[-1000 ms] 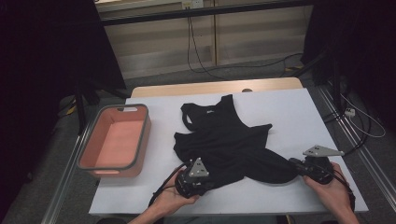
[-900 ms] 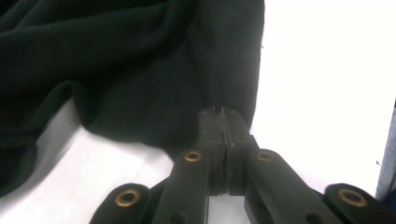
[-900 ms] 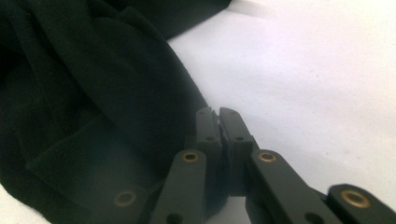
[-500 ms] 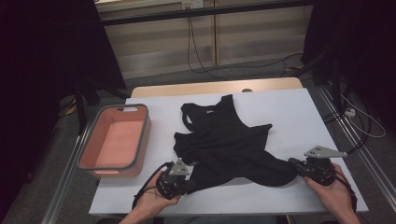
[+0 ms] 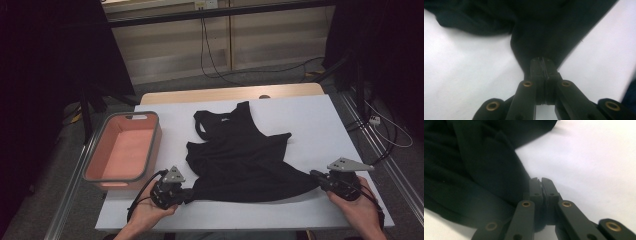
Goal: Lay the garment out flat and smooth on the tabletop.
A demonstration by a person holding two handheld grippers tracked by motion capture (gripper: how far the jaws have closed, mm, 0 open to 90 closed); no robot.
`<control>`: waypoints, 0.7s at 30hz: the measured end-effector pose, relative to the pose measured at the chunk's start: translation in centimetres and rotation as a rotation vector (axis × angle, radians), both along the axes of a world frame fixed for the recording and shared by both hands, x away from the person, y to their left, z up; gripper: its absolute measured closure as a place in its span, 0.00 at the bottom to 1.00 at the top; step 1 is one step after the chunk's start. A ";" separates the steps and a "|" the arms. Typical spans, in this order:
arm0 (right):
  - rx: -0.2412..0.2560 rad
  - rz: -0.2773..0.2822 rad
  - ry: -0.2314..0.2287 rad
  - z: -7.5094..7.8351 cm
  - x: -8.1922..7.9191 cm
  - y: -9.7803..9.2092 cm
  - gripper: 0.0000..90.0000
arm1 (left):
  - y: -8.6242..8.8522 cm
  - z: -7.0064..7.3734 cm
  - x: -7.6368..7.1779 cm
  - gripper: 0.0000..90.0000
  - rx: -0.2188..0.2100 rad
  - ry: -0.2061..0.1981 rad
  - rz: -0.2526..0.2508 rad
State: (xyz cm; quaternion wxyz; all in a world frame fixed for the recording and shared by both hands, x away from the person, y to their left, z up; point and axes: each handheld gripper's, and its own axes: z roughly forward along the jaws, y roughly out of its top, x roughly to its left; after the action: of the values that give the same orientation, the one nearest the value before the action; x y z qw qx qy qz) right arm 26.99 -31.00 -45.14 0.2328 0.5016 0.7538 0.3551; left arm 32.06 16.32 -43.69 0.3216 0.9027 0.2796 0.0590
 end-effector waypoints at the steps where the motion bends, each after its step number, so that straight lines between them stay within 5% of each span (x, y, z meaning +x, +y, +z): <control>1: -0.004 0.011 0.018 -0.2 0.0 0.1 0.97 | 0.0 0.0 0.0 0.96 0.005 -0.007 0.008; 4: -0.008 0.018 0.019 -0.3 0.0 0.4 0.83 | 0.1 0.2 -0.1 0.75 -0.012 -0.048 0.010; 8: 0.054 0.028 -0.015 0.4 0.0 0.7 0.65 | -0.3 0.7 -0.9 0.60 -0.026 -0.110 0.010; 15: 0.073 0.123 -0.038 1.1 0.0 2.8 0.41 | -1.5 1.5 -2.2 0.51 -0.077 -0.160 -0.015; 21: 0.093 0.211 -0.061 1.4 0.0 4.8 0.35 | -2.8 1.2 -2.7 0.42 -0.090 -0.160 -0.040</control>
State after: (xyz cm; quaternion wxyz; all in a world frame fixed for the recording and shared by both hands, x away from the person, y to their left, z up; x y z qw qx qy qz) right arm 26.95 -26.23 -43.74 0.1936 0.4186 0.7776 0.4274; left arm 29.33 13.56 -42.53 0.3843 0.8851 0.2373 0.1119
